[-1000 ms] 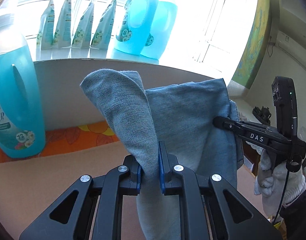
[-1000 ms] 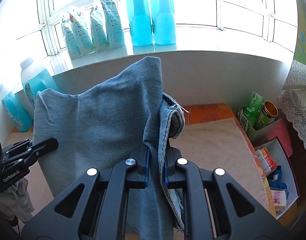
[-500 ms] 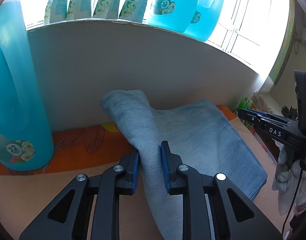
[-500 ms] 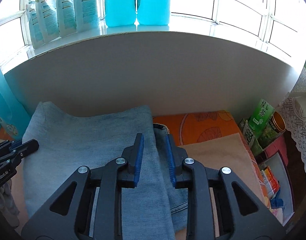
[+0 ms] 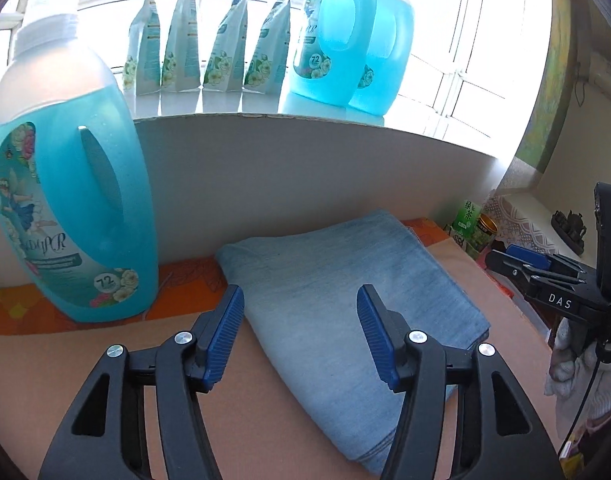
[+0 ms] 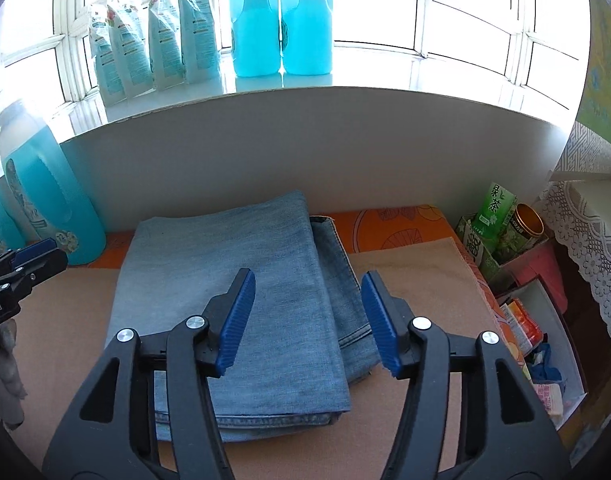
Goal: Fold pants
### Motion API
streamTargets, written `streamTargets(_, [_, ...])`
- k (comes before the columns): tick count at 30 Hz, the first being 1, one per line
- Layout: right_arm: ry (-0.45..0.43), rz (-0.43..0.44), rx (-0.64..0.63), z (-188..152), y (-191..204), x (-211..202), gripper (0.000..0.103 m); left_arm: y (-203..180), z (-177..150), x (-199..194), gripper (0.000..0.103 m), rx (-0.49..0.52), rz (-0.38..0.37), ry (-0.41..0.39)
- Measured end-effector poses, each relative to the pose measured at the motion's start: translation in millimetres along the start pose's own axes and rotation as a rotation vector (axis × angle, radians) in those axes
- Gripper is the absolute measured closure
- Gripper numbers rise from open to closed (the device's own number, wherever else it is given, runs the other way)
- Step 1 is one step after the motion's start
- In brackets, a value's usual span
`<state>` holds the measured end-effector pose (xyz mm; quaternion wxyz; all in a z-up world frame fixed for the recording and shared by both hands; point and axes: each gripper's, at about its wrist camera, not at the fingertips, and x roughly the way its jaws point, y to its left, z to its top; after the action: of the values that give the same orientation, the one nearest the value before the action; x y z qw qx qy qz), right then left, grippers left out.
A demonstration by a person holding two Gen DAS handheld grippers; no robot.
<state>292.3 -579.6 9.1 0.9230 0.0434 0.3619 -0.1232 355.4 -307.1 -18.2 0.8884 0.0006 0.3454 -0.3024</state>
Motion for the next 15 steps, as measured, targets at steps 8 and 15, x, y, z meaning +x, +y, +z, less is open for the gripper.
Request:
streamTargets(8, [-0.036, 0.032, -0.010, -56.0, 18.8, -80.0, 0.034, -29.2, -38.5, -76.2, 0.032, 0.025, -0.023, -0.008])
streamTargets(15, [-0.069, 0.026, -0.013, -102.3, 39.3, -136.0, 0.026, -53.2, -87.1, -133.3, 0.031, 0.087, -0.039, -0.029])
